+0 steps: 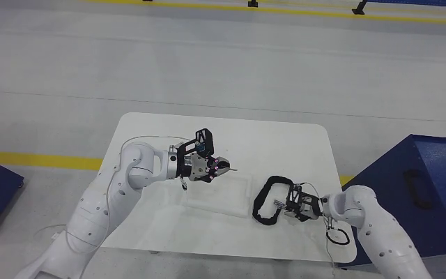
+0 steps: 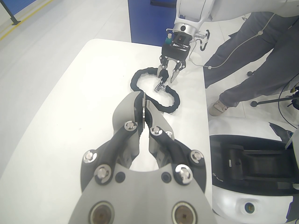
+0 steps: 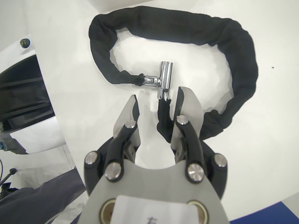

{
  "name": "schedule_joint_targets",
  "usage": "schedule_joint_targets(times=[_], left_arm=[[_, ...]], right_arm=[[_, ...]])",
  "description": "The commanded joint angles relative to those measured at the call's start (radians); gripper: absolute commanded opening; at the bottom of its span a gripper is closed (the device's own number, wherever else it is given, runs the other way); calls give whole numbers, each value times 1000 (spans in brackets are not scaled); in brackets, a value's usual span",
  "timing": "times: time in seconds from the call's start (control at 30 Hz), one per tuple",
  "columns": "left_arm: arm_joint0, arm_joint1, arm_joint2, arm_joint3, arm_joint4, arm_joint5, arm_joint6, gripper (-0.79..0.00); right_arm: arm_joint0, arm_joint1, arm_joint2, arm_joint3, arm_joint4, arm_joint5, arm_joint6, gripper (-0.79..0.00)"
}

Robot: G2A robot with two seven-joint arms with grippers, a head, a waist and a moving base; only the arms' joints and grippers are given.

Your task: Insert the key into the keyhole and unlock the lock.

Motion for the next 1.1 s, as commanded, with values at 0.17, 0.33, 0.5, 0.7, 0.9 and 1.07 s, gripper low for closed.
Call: schedule_joint_targets(times=[0.17,0.33,0.5,0.7,0.9,1.07], left_arm=[[0,0,0,0,0,0,0,-785],[0,0,0,0,0,0,0,-785],[0,0,0,0,0,0,0,-785],[0,0,0,0,0,0,0,-785],[0,0,0,0,0,0,0,-785],[0,0,0,0,0,0,0,-785]], right_arm=[[36,-6,-55,21,-7,30,30,-400],[50,-12,-85,35,-2,50,35,-397],[64,-19,-116,45,-21,94,57,-440],[66,-21,-131,40,-68,152,60,-785],[48,-16,-120,25,-68,153,23,-785],[3,-2,-66,-25,-73,169,-54,-785]])
